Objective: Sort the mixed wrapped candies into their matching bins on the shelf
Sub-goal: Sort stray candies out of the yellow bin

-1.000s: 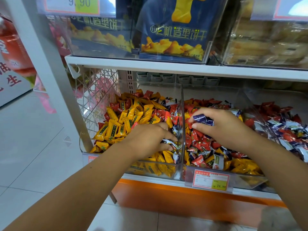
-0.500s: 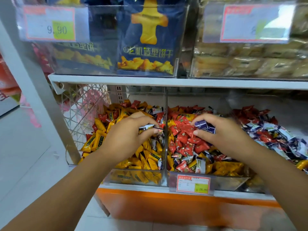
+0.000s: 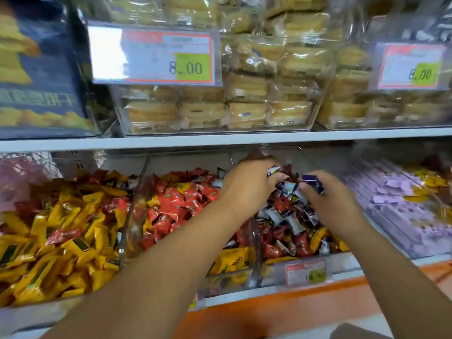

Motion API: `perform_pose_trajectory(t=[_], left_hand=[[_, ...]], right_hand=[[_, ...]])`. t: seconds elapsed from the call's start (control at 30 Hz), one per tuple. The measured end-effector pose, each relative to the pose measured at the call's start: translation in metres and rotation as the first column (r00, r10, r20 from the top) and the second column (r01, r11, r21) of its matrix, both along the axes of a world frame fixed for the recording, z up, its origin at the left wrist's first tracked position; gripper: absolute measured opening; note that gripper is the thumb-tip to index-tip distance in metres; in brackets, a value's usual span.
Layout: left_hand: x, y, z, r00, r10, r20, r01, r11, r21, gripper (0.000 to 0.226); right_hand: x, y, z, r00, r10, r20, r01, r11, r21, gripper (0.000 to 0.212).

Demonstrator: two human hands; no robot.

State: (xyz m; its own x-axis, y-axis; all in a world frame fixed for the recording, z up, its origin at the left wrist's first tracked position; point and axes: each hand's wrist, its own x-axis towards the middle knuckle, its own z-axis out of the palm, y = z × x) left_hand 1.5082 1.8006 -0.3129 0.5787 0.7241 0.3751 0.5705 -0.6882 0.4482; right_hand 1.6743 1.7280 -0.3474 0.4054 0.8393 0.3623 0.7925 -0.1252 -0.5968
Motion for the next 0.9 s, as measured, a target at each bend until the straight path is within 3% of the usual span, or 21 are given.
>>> perform_pose_trajectory(t=[0.17,0.27,0.4,0.63,0.8,0.9], left_hand=[[0.025,0.025,-0.015,0.956,-0.093,-0.279,0.075,0.994,-0.074,0.056],[0.007,0.026,-0.01,0.952,-0.154,-0.266,0.132,0.986,-0.098,0.062],[-0.052,0.011,0.013,0.978,-0.13,-0.165,0.118,0.989,-0.084,0.053],[-0.213,-0.011,0.019,0.968,0.12,-0.221,-0.126,0.992,-0.012,0.052],[-0.32,-0.027,-0.017,0.911,0.32,-0.261,-0.334,0.942,-0.012,0.056],[-0.356,-0.038,-0.034,0.912,0.305,-0.276,-0.333,0.941,-0.061,0.055]], right_hand=[[0.016,0.015,-0.019,0.993,0.108,0.04,-0.093,0.959,-0.268,0.044],[0.018,0.014,-0.014,0.984,0.178,-0.015,-0.172,0.925,-0.339,0.051],[0.002,0.0,0.011,0.975,0.206,0.086,-0.177,0.947,-0.268,0.047],[-0.102,-0.003,0.045,0.902,0.421,0.095,-0.422,0.907,-0.013,0.028],[-0.195,0.01,0.048,0.746,0.647,0.16,-0.644,0.761,-0.074,0.035],[-0.241,0.029,0.042,0.662,0.733,0.157,-0.714,0.68,-0.163,0.033]])
